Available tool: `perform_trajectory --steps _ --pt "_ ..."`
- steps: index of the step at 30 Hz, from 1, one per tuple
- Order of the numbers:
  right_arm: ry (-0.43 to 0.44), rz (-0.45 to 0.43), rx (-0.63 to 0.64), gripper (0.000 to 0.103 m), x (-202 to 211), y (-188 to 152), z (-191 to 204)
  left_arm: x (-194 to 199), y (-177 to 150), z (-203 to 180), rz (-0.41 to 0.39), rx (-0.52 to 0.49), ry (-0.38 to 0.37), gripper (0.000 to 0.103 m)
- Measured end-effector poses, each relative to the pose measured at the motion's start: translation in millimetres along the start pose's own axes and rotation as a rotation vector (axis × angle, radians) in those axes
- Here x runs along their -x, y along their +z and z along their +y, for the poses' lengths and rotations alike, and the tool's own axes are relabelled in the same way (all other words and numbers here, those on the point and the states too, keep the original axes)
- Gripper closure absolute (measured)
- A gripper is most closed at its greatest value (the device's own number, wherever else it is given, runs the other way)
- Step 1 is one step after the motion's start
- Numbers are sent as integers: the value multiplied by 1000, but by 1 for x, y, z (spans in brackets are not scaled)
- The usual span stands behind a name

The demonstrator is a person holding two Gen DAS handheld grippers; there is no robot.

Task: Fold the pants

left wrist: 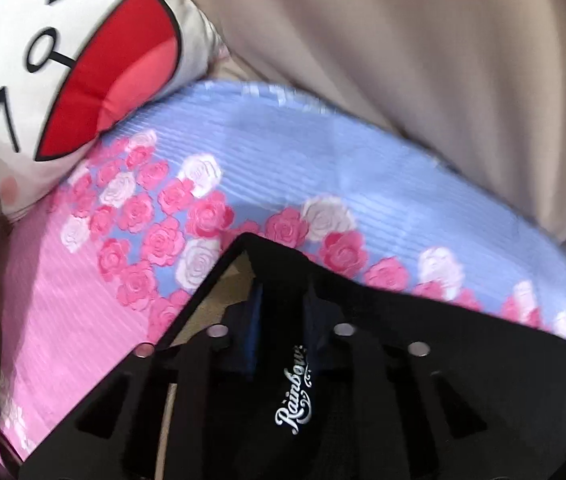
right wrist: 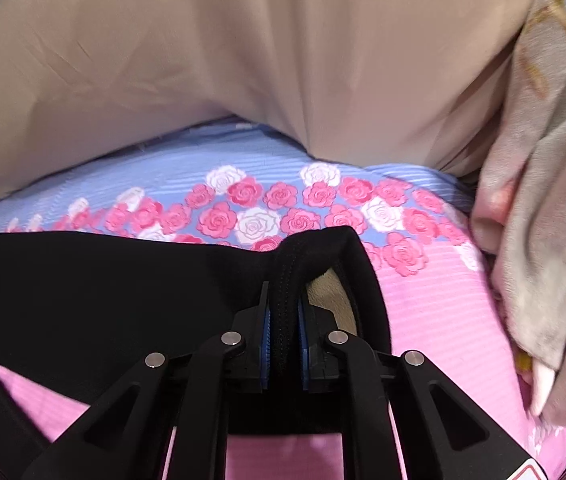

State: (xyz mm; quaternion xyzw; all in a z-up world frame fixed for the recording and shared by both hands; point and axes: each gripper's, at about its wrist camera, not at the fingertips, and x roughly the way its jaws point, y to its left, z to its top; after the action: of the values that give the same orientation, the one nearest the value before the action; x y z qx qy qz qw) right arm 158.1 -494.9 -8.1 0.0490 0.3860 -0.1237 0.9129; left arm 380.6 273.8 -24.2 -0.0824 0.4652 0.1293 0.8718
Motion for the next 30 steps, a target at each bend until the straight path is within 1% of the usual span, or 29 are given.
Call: perform_trajectory --steps 1,2,4,5,7,10,11,13,15,17,18,20,21,22,23,24,25,26,27,30 --pt "-2 -15 -3 93 9 0 0 17 -2 3 -33 0 -16 95" --pt "3 -29 -7 93 13 1 -2 29 -4 5 -51 1 -32 96" --pt "13 -79 -14 94 40 -3 -1 64 -12 11 -112 -11 -73 96" --pt "23 -103 -13 94 53 -5 -1 87 -20 14 -150 -28 -93 96" --pt "31 -139 0 94 76 -10 1 129 -38 22 -199 -63 -119 96" --pt "36 -180 32 94 111 -29 4 172 -69 39 -248 -92 -128 96" --pt "34 -184 38 94 119 -36 3 185 -85 49 -255 -101 -127 96" --pt "40 -182 53 94 136 -60 1 197 -113 67 -236 -109 -113 96" --pt "23 -158 65 94 144 -85 -3 197 -151 86 -175 -109 -83 95" --pt "17 -102 50 93 144 -113 -11 187 -185 98 -117 -106 -37 94" --pt "16 -74 41 92 139 -124 -13 178 -194 102 -93 -106 -17 90" --pt "-13 -21 29 77 132 -144 -17 162 -215 110 -40 -83 6 83" --pt "-41 -17 22 63 134 -153 -19 161 -221 112 -37 -55 13 77" --pt "-67 -25 15 54 139 -160 -19 169 -226 115 -53 -8 -3 68" --pt "-84 -41 9 52 147 -165 -18 176 -228 117 -67 22 -27 59" --pt "-86 -56 4 51 155 -170 -17 188 -229 119 -90 68 -66 32" --pt "-91 -78 -4 48 165 -175 -17 195 -230 121 -110 101 -91 13" --pt "-94 -98 -12 46 175 -180 -16 204 -232 121 -134 155 -126 11" --pt "-95 -111 -21 44 182 -184 -17 206 -233 118 -126 196 -164 9" --pt "-61 -149 -51 44 206 -201 -10 186 -231 105 -27 278 -339 9"
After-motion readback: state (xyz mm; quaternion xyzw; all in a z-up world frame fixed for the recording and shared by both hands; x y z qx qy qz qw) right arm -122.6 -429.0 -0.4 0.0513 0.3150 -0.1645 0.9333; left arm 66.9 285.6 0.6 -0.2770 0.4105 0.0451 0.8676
